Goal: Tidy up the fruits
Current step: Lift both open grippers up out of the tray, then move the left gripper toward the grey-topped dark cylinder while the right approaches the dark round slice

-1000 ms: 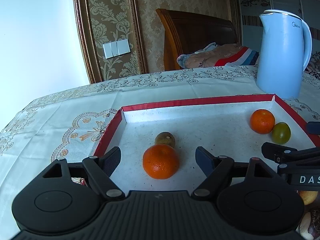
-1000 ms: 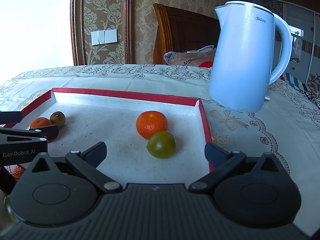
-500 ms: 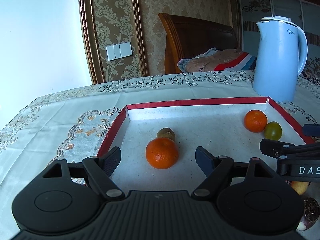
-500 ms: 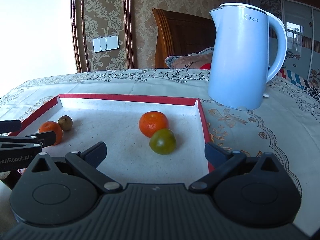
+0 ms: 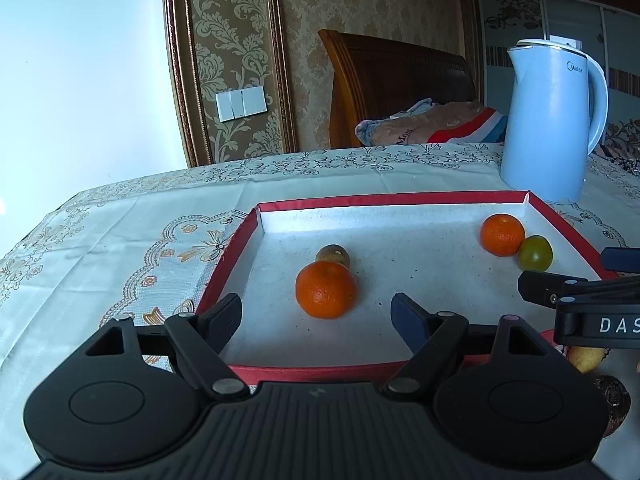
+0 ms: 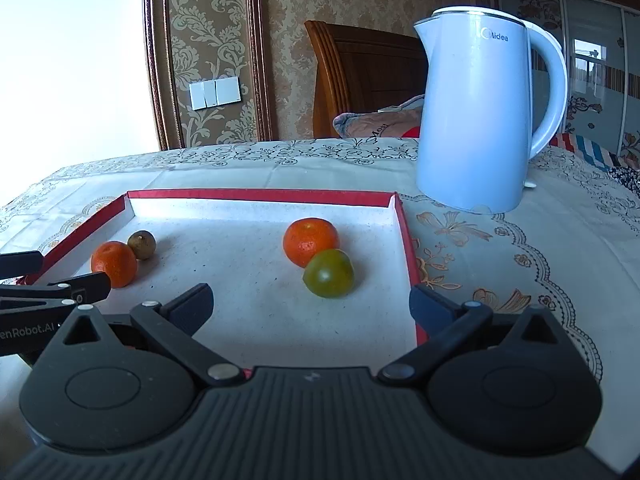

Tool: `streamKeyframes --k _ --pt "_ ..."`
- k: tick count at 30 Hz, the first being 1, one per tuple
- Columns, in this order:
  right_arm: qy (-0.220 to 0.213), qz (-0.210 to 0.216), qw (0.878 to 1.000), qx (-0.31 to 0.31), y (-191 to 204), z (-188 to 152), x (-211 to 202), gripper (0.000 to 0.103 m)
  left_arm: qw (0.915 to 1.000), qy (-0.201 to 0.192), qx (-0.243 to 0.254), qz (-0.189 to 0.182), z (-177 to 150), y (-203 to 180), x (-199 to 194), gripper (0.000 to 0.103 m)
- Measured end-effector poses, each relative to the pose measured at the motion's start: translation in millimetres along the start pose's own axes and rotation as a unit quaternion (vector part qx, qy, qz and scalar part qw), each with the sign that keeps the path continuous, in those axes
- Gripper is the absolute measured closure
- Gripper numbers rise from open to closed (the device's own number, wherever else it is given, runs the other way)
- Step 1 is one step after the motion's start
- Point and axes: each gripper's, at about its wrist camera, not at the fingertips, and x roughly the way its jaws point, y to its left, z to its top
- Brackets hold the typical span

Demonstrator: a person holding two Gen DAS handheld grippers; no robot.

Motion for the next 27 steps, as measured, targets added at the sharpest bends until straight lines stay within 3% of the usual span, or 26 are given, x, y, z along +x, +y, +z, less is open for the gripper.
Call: streamKeyframes --k 15,20,27 --pt "-0.013 0.016 1.0 0.004 0.5 -17.6 -30.6 0.0 0.9997 -0.014 0.009 -0.018 -24.5 3.7 -36.8 0.021" --pt "-0.022 0.015 0.999 0.033 -10.5 -21.1 -41.2 0.0 0.9993 -0.017 -0.005 -0.033 -33.4 13.3 -49.6 0.021" --pt "0.003 0.017 0.997 0.071 -21.7 -21.8 -33.4 0.0 0.9985 -0.007 -0.014 -0.052 -43.8 21.2 -59.6 0.021"
